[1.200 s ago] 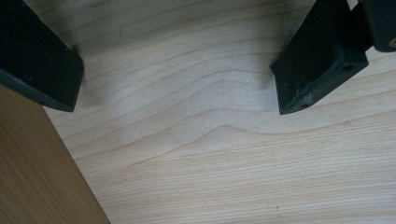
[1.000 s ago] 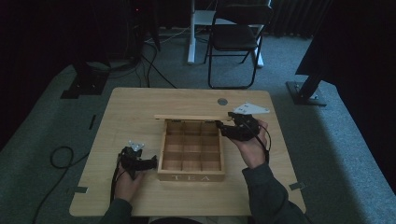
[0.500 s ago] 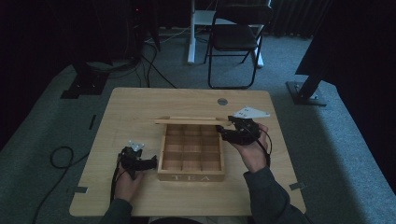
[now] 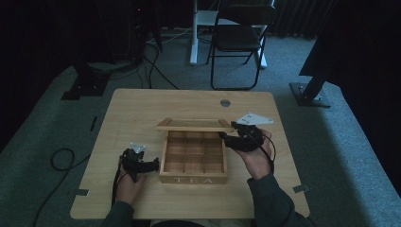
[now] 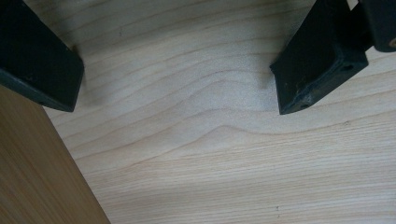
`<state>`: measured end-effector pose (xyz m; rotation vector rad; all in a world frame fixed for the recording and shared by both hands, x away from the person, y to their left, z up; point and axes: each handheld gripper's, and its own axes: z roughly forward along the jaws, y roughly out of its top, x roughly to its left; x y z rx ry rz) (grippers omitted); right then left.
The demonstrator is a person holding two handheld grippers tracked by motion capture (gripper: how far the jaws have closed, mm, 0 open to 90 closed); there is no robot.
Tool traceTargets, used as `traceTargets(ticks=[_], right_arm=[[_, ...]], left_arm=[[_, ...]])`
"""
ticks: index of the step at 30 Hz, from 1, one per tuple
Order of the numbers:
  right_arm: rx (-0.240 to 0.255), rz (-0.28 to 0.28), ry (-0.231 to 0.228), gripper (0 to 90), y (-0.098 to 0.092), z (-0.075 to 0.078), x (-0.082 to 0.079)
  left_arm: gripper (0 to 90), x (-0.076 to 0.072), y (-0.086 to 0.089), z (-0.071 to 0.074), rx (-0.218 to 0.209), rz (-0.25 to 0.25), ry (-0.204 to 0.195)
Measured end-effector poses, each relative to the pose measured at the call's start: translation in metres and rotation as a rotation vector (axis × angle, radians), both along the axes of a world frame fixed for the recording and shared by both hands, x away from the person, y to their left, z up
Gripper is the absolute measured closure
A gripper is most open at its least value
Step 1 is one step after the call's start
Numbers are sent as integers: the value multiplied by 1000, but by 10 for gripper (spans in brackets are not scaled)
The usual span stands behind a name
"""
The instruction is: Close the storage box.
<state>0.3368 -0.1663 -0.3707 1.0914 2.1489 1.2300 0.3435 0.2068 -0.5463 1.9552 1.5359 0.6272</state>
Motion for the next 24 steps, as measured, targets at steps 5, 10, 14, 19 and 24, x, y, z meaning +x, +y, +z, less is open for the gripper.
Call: traceTargets(ticks=[5,10,14,19,24], right_arm=[[-1,-2,-2,399,0,-4,-4],[-1,0,1,399,-1,-7,-7],[-1,-2,-1,401,0,-9,-9],[-6,-4,-3,401,0,-12,-11],[-6,-8,-5,401,0,-15,-14]], left_arm=[[16,0,0,0,-2,1,-1],[16,0,0,0,-4,3,-1],[16,0,0,0,-4,3,-1],[16,0,0,0,-5,3,-1],[16,0,0,0,-3,1,0]])
